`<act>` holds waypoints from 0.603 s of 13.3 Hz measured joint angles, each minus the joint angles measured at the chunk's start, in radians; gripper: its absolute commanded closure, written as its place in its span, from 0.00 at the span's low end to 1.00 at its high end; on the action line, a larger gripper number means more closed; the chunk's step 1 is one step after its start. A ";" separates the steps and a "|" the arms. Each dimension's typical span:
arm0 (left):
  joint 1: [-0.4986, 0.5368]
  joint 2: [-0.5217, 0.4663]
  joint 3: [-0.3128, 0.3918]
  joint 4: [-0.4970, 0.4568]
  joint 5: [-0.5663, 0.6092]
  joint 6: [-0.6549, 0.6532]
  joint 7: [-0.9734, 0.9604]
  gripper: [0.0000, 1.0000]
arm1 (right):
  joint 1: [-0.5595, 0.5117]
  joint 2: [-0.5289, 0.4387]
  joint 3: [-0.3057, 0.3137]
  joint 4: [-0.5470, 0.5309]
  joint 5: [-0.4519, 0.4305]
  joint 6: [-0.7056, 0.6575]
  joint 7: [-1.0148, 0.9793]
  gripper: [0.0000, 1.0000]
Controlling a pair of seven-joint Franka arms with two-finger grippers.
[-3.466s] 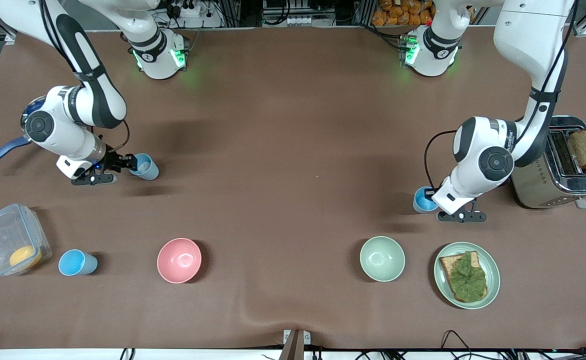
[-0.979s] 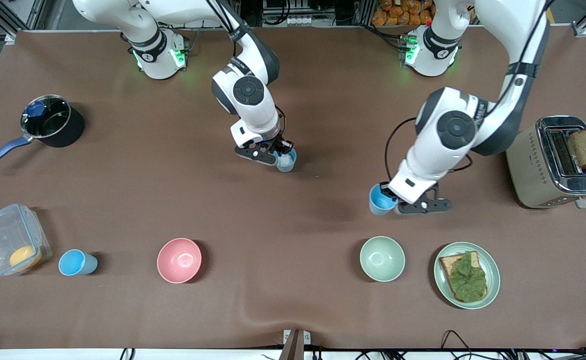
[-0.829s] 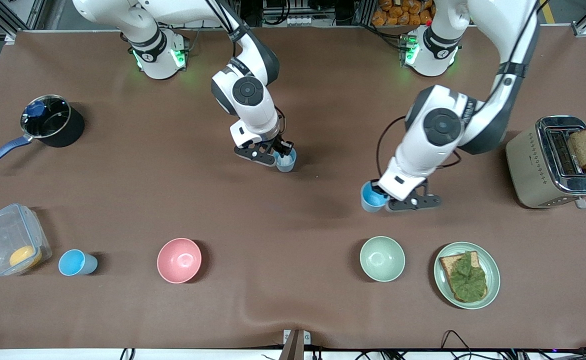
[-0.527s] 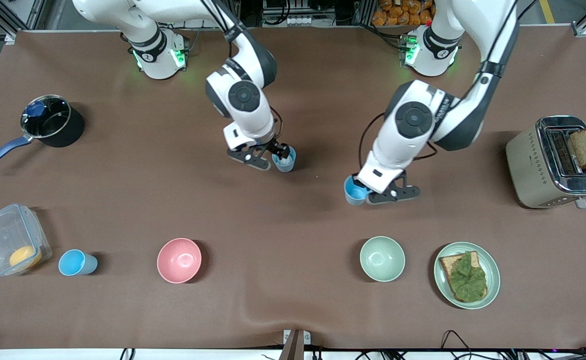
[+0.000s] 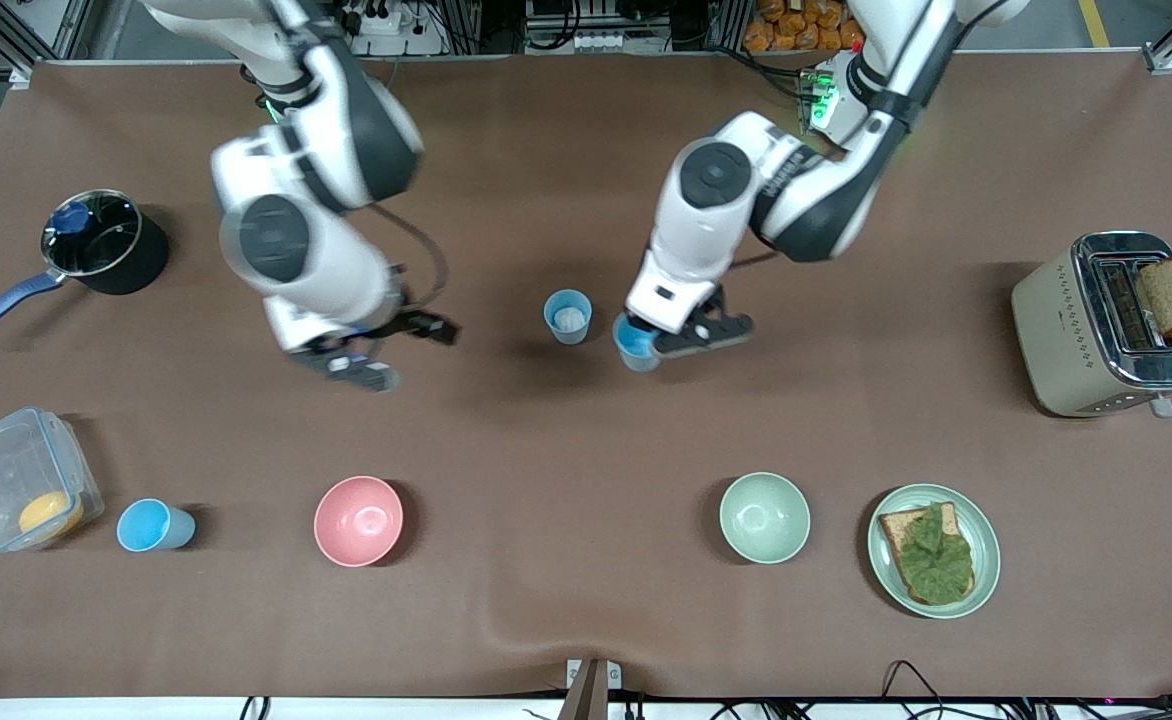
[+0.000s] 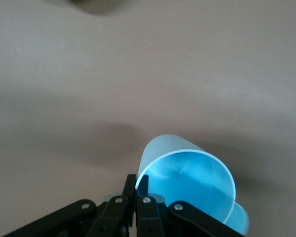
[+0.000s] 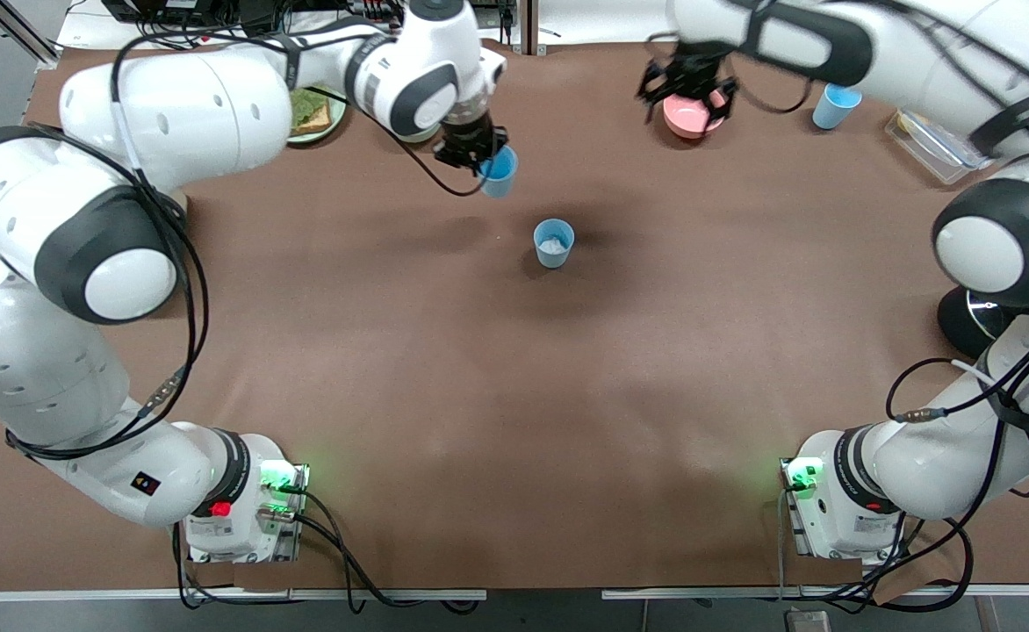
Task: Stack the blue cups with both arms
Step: 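Lower the left cup into the placed cup while the right gripper withdraws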
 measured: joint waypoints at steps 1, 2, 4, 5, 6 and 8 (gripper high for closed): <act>-0.030 0.000 0.000 0.013 0.000 0.000 -0.048 1.00 | -0.055 -0.009 0.000 0.011 0.000 -0.005 -0.035 0.00; -0.058 0.000 0.000 0.028 0.000 0.000 -0.091 1.00 | -0.104 -0.013 0.000 0.026 0.000 -0.020 -0.086 0.00; -0.103 0.001 0.000 0.046 0.000 -0.004 -0.156 1.00 | -0.183 -0.019 -0.001 0.065 0.001 -0.076 -0.221 0.00; -0.118 0.003 0.000 0.048 0.000 -0.006 -0.172 1.00 | -0.218 -0.032 -0.001 0.082 0.001 -0.102 -0.307 0.00; -0.130 0.008 0.000 0.048 0.000 -0.008 -0.186 1.00 | -0.256 -0.051 -0.001 0.096 0.001 -0.134 -0.408 0.00; -0.146 0.029 0.001 0.048 0.000 -0.009 -0.212 1.00 | -0.339 -0.103 -0.002 0.122 0.001 -0.212 -0.594 0.00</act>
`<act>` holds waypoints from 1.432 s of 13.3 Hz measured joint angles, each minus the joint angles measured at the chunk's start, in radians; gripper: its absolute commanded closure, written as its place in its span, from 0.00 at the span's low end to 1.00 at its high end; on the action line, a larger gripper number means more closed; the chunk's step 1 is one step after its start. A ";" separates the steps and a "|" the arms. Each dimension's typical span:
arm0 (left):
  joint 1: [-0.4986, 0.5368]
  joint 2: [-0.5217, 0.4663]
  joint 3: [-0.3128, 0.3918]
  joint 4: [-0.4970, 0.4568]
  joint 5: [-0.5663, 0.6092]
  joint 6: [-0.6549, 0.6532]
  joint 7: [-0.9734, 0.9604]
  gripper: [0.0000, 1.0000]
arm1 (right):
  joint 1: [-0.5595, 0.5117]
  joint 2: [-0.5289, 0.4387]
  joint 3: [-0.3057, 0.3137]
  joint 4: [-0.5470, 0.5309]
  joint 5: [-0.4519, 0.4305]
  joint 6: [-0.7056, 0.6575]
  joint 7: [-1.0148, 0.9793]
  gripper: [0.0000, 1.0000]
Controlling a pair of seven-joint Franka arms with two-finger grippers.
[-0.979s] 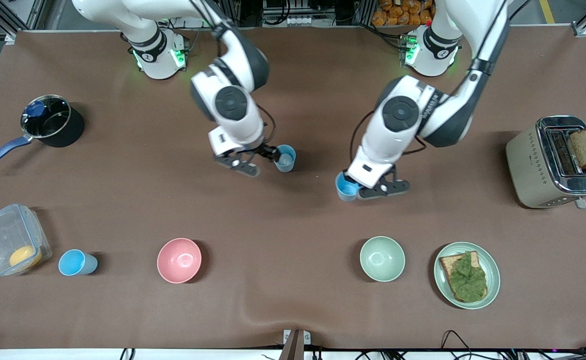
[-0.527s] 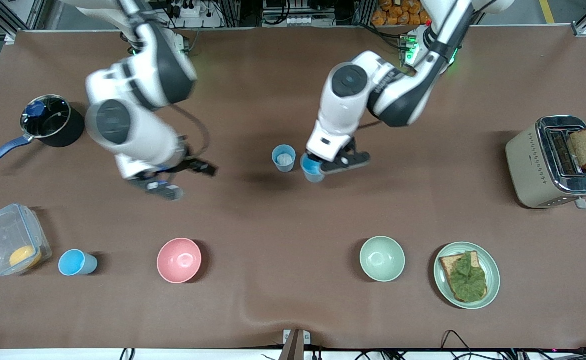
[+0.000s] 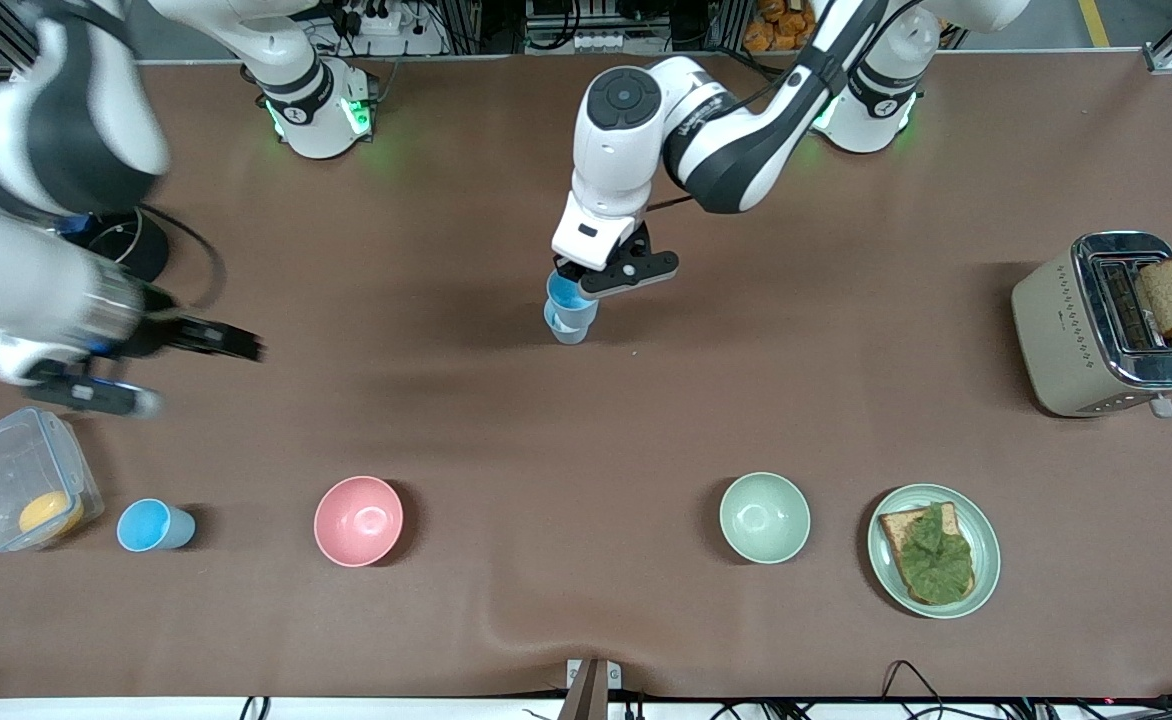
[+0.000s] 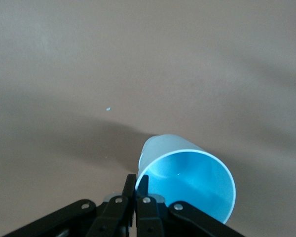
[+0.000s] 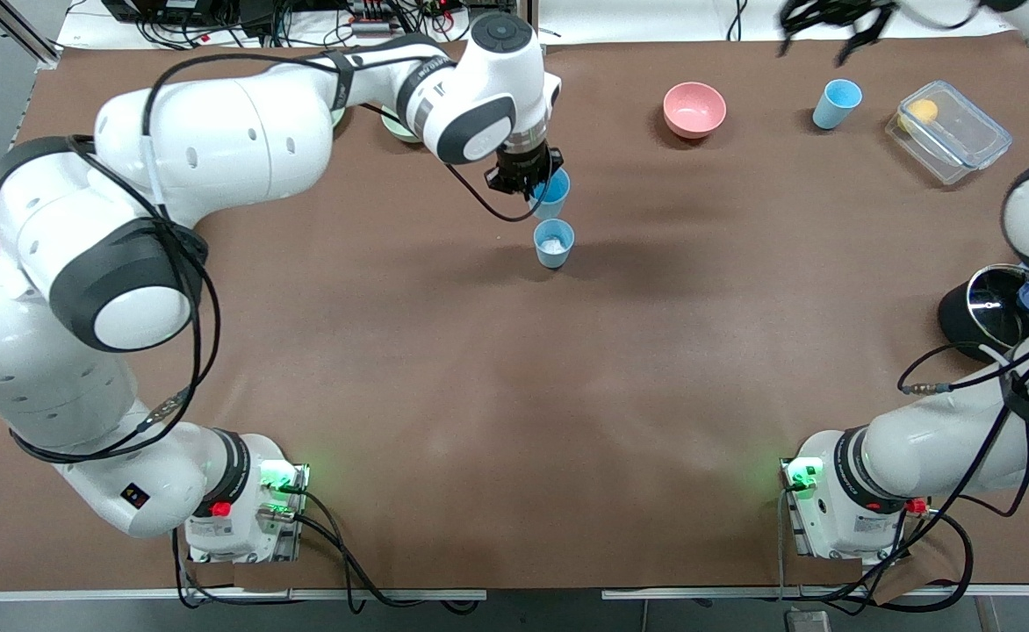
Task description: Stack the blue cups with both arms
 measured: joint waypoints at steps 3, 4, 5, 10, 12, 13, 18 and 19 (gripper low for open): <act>-0.014 0.044 0.001 0.021 0.000 0.001 -0.027 1.00 | -0.058 -0.062 0.000 0.067 0.001 -0.142 -0.081 0.00; -0.023 0.058 0.001 0.035 0.000 0.001 -0.032 1.00 | -0.058 -0.071 0.003 0.083 0.001 -0.157 -0.081 0.00; -0.032 0.070 0.001 0.046 0.000 0.001 -0.035 1.00 | -0.058 -0.076 0.008 0.091 0.000 -0.162 -0.081 0.00; -0.045 0.110 0.001 0.055 0.000 0.001 -0.039 1.00 | -0.056 -0.065 0.023 0.092 -0.029 -0.162 -0.081 0.00; -0.047 0.121 0.001 0.055 0.000 0.001 -0.056 0.85 | -0.056 -0.064 0.024 0.092 -0.036 -0.162 -0.081 0.00; -0.048 0.127 0.001 0.055 0.000 0.001 -0.057 0.44 | -0.056 -0.064 0.024 0.092 -0.043 -0.162 -0.081 0.00; -0.046 0.139 0.016 0.068 0.000 0.001 -0.057 0.00 | -0.056 -0.064 0.024 0.106 -0.093 -0.161 -0.082 0.00; -0.044 0.139 0.021 0.077 0.003 0.001 -0.057 0.00 | -0.056 -0.064 0.024 0.113 -0.098 -0.161 -0.083 0.00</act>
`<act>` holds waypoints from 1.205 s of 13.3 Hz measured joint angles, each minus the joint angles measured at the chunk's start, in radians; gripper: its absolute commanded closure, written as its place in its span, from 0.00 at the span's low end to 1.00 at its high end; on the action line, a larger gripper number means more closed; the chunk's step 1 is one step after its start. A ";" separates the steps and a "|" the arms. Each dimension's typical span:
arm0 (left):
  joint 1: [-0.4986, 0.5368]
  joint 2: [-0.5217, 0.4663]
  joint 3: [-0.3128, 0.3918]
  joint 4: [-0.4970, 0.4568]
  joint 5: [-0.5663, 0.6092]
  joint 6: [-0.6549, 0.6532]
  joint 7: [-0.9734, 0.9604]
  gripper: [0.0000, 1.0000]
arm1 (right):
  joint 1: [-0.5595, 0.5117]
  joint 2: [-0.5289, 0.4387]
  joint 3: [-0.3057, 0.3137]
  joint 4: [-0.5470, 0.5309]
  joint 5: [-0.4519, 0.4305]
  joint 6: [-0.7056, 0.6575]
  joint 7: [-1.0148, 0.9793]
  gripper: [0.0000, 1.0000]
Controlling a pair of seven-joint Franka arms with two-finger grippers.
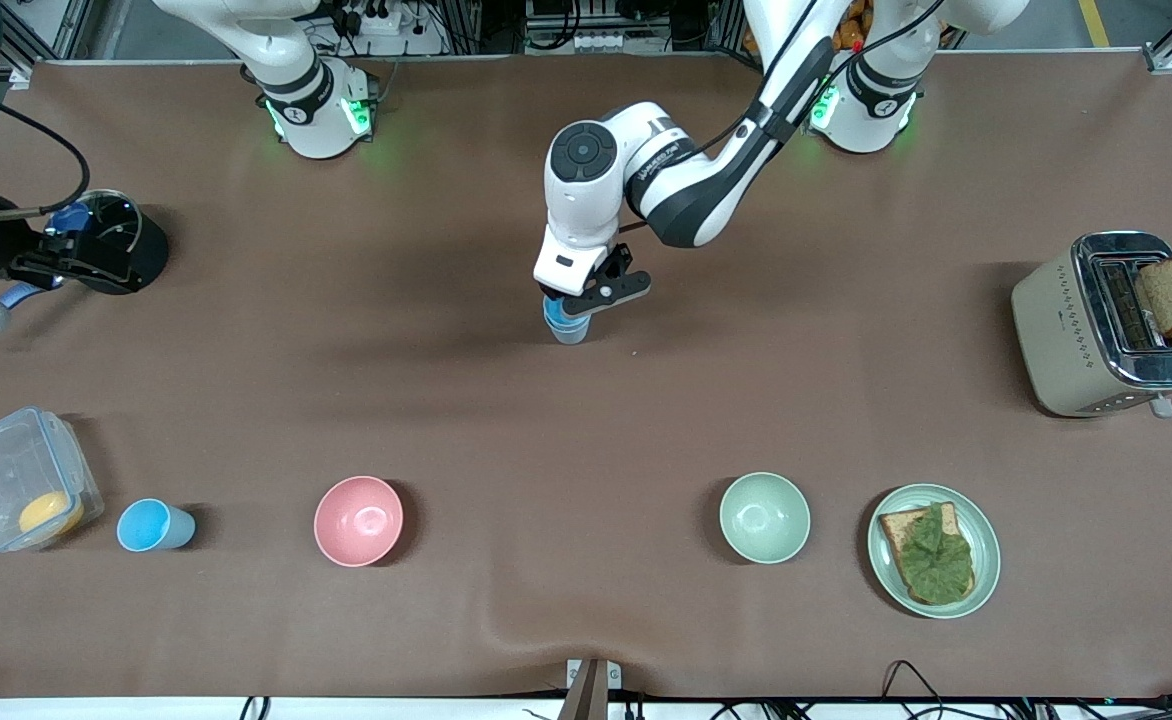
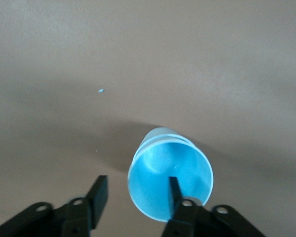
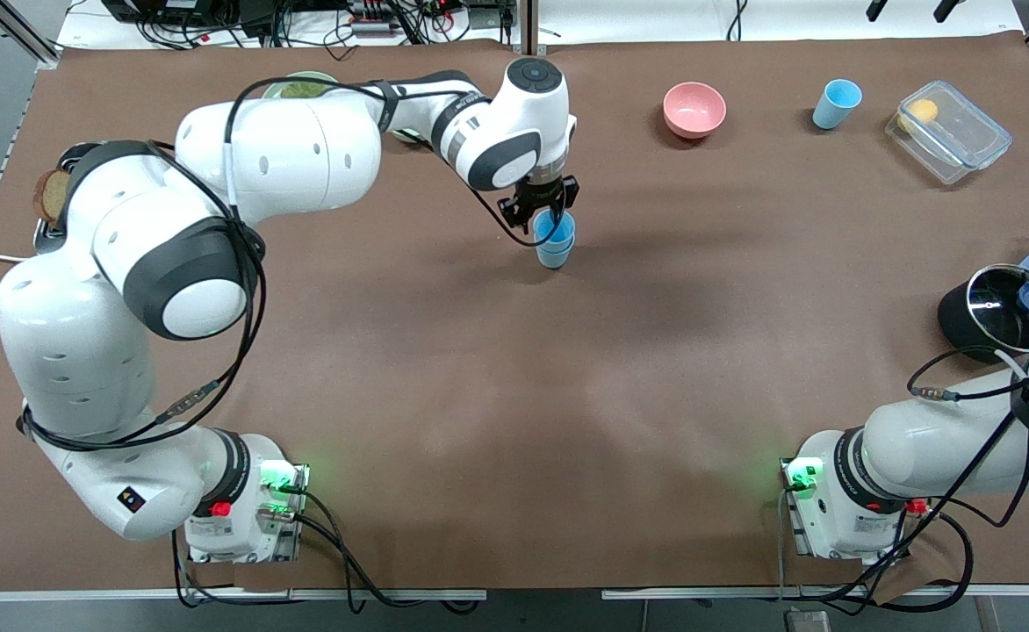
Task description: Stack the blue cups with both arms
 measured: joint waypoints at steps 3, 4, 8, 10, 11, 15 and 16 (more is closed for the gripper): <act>0.039 -0.028 0.010 0.019 0.062 -0.016 0.000 0.00 | 0.010 0.000 0.005 0.005 -0.003 0.000 0.000 0.00; 0.066 -0.049 0.011 0.025 0.082 -0.039 0.000 0.00 | 0.018 0.000 0.006 0.005 -0.007 0.000 0.000 0.00; 0.201 -0.183 0.013 0.034 0.102 -0.109 0.029 0.00 | 0.025 0.000 0.006 0.009 -0.010 0.002 0.000 0.00; 0.260 -0.236 0.014 0.033 0.103 -0.160 0.100 0.00 | 0.027 0.000 0.006 0.012 -0.011 0.002 0.000 0.00; 0.291 -0.255 0.015 0.033 0.103 -0.176 0.148 0.00 | 0.027 0.000 0.006 0.013 -0.011 0.002 0.000 0.00; 0.452 -0.338 0.015 0.034 0.103 -0.218 0.352 0.00 | 0.026 0.000 0.002 0.013 -0.012 0.002 -0.003 0.00; 0.492 -0.359 0.014 0.034 0.097 -0.231 0.431 0.00 | 0.024 0.000 -0.001 0.013 -0.014 0.002 -0.017 0.00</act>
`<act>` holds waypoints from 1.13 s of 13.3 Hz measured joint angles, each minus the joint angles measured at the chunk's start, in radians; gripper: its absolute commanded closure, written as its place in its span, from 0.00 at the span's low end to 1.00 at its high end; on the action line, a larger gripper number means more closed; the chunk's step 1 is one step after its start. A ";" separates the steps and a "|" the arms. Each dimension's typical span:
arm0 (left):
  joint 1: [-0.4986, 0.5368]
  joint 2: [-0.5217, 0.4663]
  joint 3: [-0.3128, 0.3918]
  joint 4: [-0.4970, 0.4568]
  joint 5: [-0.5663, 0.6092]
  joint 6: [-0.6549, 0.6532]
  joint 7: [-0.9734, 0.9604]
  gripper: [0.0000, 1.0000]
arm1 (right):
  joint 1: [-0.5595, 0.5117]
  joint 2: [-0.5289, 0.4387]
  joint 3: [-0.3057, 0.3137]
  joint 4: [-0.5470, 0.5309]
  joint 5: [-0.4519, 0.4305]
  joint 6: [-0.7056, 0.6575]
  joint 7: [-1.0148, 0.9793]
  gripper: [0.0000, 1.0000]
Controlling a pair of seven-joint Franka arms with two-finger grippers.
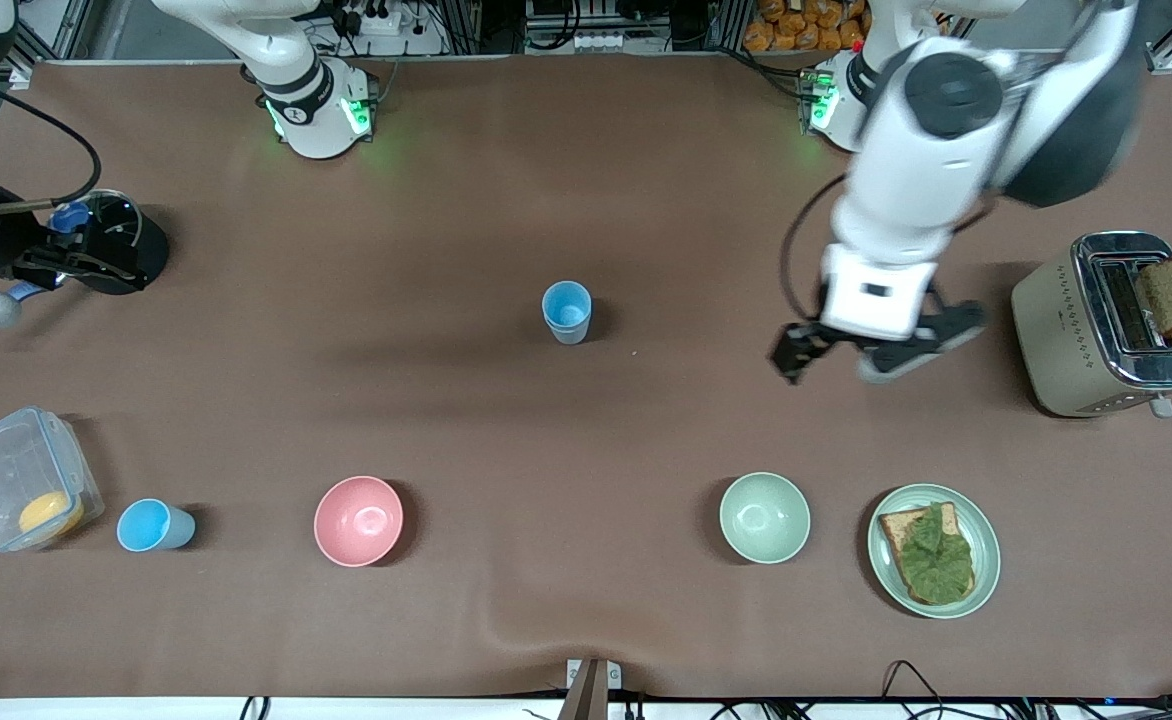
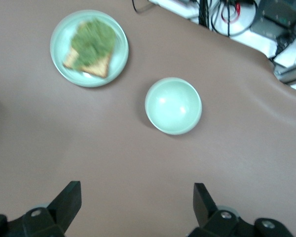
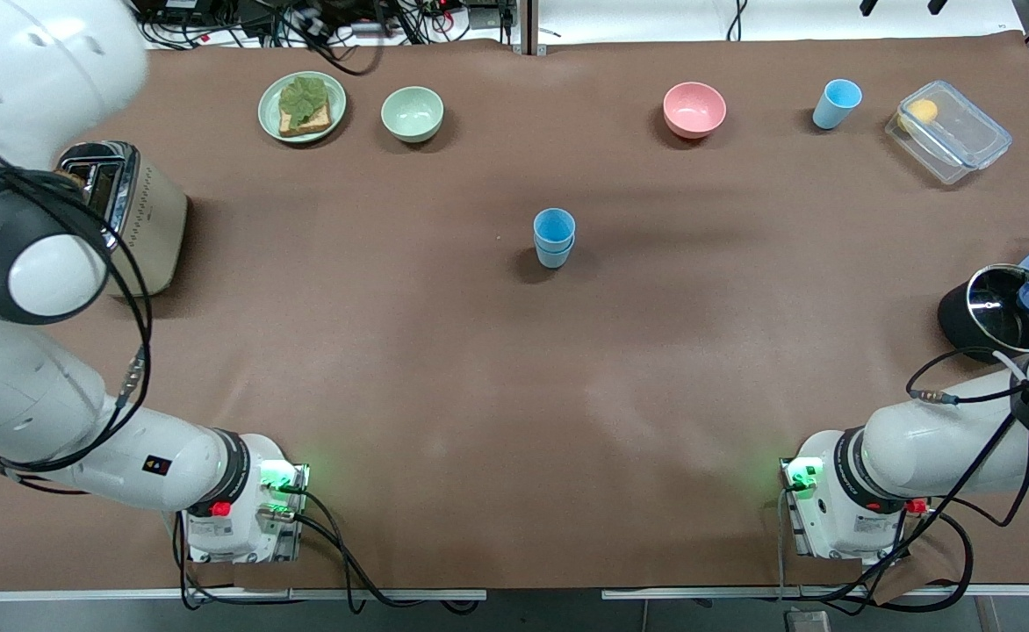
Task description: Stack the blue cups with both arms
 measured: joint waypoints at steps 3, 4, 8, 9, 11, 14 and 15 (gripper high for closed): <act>0.144 -0.041 0.000 0.000 -0.103 -0.033 0.342 0.00 | -0.014 0.003 -0.009 0.000 -0.002 0.001 -0.060 0.00; 0.188 -0.048 0.001 0.000 -0.136 -0.050 0.450 0.00 | -0.023 0.004 -0.011 0.000 -0.002 0.002 -0.089 0.00; 0.235 -0.110 0.044 0.002 -0.177 -0.220 0.655 0.00 | -0.041 0.010 -0.017 0.000 -0.002 0.013 -0.149 0.00; 0.235 -0.128 0.057 0.014 -0.177 -0.273 0.724 0.00 | -0.044 0.011 -0.017 0.000 -0.002 0.021 -0.163 0.00; 0.237 -0.148 0.092 0.055 -0.181 -0.361 0.807 0.00 | -0.058 0.014 -0.017 0.000 -0.002 0.041 -0.207 0.00; 0.238 -0.156 0.102 0.099 -0.185 -0.427 0.823 0.00 | -0.085 0.021 -0.018 0.000 -0.002 0.049 -0.236 0.00; 0.236 -0.160 0.100 0.103 -0.186 -0.444 0.813 0.00 | -0.086 0.022 -0.018 0.000 -0.002 0.050 -0.237 0.00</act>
